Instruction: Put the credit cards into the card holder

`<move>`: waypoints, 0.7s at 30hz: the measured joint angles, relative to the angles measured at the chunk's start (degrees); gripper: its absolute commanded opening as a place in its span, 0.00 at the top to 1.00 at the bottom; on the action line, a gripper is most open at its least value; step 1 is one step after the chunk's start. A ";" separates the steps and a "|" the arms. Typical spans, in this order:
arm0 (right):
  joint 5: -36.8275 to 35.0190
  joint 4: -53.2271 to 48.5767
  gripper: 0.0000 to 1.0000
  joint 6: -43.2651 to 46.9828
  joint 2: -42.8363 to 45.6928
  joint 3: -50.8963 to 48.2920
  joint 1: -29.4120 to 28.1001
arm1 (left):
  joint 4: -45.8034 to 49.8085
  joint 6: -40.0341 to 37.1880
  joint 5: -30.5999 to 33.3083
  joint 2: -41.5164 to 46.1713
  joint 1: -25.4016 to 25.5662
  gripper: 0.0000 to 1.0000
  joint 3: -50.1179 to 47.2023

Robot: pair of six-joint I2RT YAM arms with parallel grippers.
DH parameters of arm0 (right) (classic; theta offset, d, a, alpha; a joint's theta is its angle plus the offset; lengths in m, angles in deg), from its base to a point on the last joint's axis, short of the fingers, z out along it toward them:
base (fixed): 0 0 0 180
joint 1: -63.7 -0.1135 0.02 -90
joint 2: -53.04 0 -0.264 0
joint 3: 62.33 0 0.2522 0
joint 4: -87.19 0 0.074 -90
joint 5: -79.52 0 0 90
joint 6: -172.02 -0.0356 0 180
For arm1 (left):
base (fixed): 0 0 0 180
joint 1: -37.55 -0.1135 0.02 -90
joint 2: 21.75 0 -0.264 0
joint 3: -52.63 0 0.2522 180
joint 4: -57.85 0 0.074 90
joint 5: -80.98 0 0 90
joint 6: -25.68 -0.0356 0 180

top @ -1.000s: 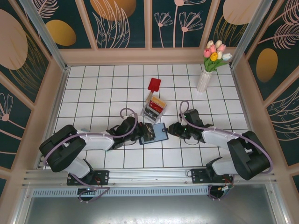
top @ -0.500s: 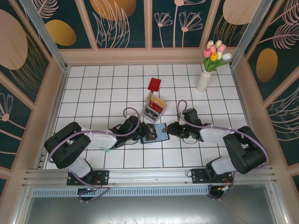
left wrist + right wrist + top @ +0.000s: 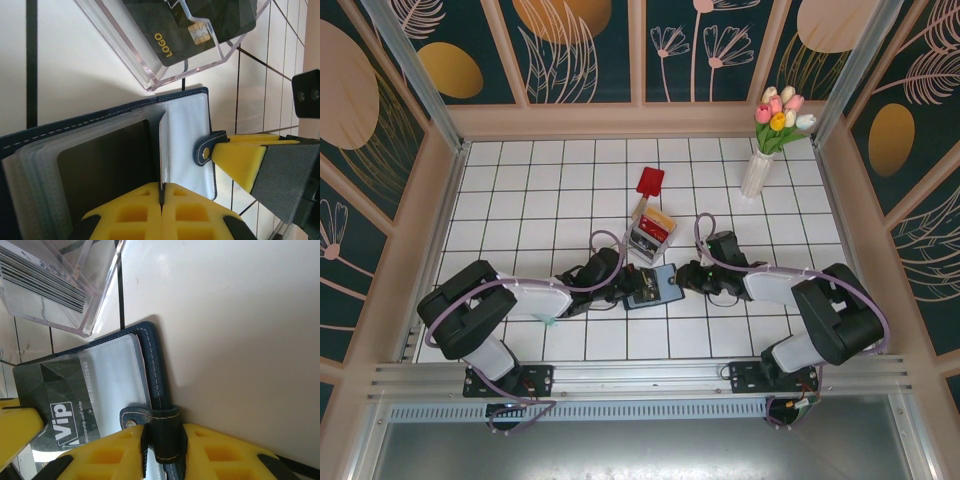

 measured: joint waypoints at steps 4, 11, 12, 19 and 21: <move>-0.07 0.17 0.75 -0.02 -0.09 0.00 -0.13 | -0.59 0.26 -0.76 -1.62 0.00 1.00 0.57; -0.13 0.52 0.76 -0.20 -0.28 0.00 -0.24 | -1.97 2.60 -0.35 -2.27 0.44 0.99 0.76; -0.15 0.55 0.76 -0.24 -0.28 0.00 -0.28 | -2.32 2.93 -0.28 -2.36 0.55 0.99 0.76; -0.59 1.44 0.76 -1.05 -0.52 0.00 -0.98 | -3.17 3.48 -0.46 -4.94 0.98 0.91 2.71; -0.63 1.46 0.76 -1.31 -0.52 -0.02 -0.98 | -2.95 3.41 -0.50 -5.84 1.18 0.90 3.78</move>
